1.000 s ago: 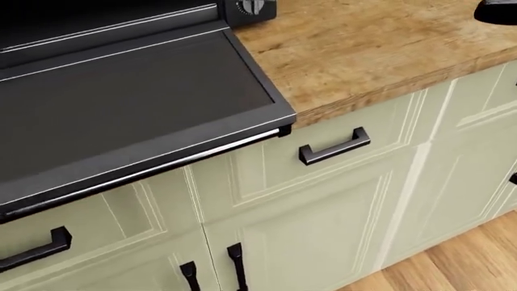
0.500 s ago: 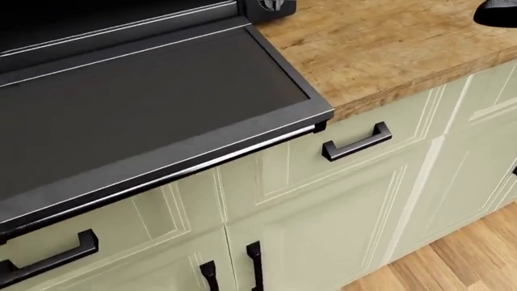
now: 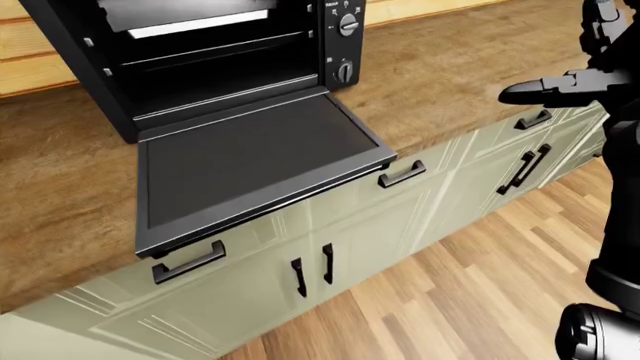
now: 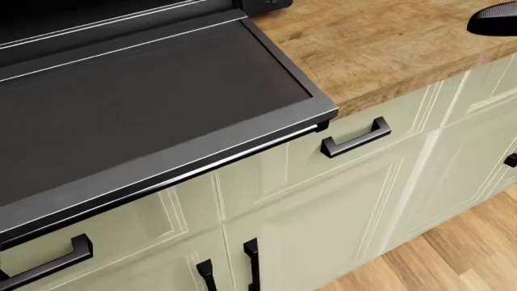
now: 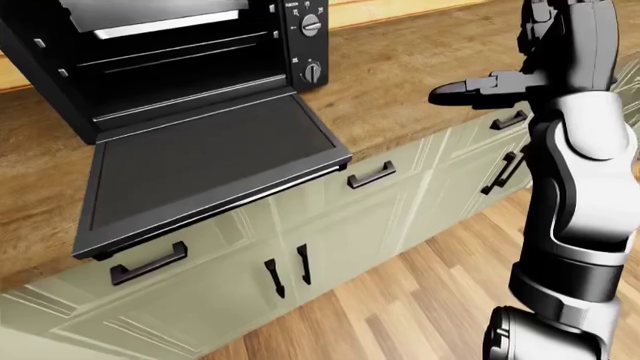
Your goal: Close the toaster oven door.
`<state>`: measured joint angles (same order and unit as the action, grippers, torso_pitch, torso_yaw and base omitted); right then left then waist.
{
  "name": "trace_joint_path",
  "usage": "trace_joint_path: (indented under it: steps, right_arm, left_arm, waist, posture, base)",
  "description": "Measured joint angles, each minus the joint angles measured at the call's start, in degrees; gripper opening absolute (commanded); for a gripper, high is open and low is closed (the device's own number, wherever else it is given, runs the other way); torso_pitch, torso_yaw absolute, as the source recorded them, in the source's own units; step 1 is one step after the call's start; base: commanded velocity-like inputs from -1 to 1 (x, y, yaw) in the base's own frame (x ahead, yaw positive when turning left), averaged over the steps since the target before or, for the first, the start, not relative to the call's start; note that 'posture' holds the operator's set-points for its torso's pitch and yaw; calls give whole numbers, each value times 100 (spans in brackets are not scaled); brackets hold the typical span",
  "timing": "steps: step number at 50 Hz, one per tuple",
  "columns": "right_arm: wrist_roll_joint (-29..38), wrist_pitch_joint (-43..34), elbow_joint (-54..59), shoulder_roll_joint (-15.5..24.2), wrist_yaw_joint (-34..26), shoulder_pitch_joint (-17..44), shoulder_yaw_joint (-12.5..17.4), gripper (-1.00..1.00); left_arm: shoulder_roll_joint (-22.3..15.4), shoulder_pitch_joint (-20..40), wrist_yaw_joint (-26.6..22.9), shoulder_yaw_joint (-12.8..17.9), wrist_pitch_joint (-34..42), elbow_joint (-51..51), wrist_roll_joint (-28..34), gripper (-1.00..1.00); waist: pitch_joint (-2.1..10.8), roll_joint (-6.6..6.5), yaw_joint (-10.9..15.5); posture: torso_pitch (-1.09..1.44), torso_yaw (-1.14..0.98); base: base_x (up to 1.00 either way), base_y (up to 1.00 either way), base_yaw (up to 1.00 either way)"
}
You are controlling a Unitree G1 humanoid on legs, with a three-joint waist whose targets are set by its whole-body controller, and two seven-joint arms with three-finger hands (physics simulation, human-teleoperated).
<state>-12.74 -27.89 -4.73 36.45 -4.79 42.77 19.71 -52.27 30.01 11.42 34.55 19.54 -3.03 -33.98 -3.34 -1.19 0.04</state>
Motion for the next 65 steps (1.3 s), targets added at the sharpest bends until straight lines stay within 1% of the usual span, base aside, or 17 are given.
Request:
trace_joint_path:
  steps: [6,10,15,18,23,27,29,31,33,37,39,40,44,48,53,56,65]
  right_arm:
    - [2,17,-29,29,-16,16,25,100]
    - [17,86,-52,65,1,42,93,100]
    - [30,82,-10,42,6,-2,82,100]
    - [14,43,-7,1,-19,-6,-5,100]
    - [-21,37,-67,-8,-65,17,-67,100]
    - [-15,33,-86,40,-34,58,24,100]
    - [-1,47,-57,50,-7,20,83,100]
    - [17,15,11,51,23,-20,114,100]
    - [25,-14,48,63,43,7,106,100]
    - [59,66,79,82,166,183,93,100]
    - [22,56,148,92,267,251,127,100]
    - [-23,10,133,60,318,251,149,100]
    - [-166,-155,176,-16,459,189,-7,100]
    - [164,127,382,9,594,245,-183,100]
    - [254,262,417,-25,679,263,-33,100]
    - [-15,101,296,2,634,181,117,100]
    - [46,154,349,78,622,31,108,100]
  left_arm:
    - [-39,27,6,20,14,1,-13,100]
    - [-62,54,1,32,-54,-48,-12,100]
    - [-32,27,-23,-6,-70,-24,-11,100]
    - [-24,6,-13,11,-40,54,-2,100]
    - [-29,4,31,49,4,118,7,100]
    - [-83,71,22,44,-39,-16,-8,100]
    - [-17,50,5,-3,-69,-60,-18,100]
    - [-2,40,-22,-93,-38,-23,-35,100]
    - [-1,26,-31,-94,0,3,-47,100]
    - [-44,52,-6,13,-22,-41,-35,100]
    - [-50,56,-4,11,-62,-70,-19,100]
    - [-41,47,-4,9,-83,-73,-2,100]
    - [23,-16,2,-2,-69,42,58,100]
    - [29,-9,7,-21,-36,62,77,100]
    - [10,-2,-24,9,-50,14,78,100]
    - [-1,-5,-34,22,-54,-4,73,100]
    - [13,-10,-93,-88,42,0,20,100]
  waist:
    - [40,-23,-20]
    - [67,-108,-51]
    - [22,-186,-69]
    - [24,-80,-8]
    - [38,-52,56]
    - [35,249,71]
    - [-1,164,-16]
    - [-12,217,-77]
    - [18,186,-81]
    - [-119,1,-143]
    - [-96,-189,-189]
    - [-81,-211,-195]
    - [-85,-34,-118]
    - [-40,34,-58]
    - [1,45,-25]
    - [8,41,-12]
    - [22,-29,74]
  posture:
    - [0,0]
    - [0,0]
    - [0,0]
    - [0,0]
    - [0,0]
    - [0,0]
    - [0,0]
    - [0,0]
    - [0,0]
    - [0,0]
    - [0,0]
    - [0,0]
    - [0,0]
    - [0,0]
    - [0,0]
    - [0,0]
    - [0,0]
  base:
    - [13,0,0]
    - [14,0,0]
    - [15,0,0]
    - [14,0,0]
    - [15,0,0]
    - [14,0,0]
    - [15,0,0]
    - [14,0,0]
    - [15,0,0]
    - [1,0,0]
    - [0,0,0]
    - [0,0,0]
    - [0,0,0]
    - [0,0,0]
    - [0,0,0]
    - [0,0,0]
    - [0,0,72]
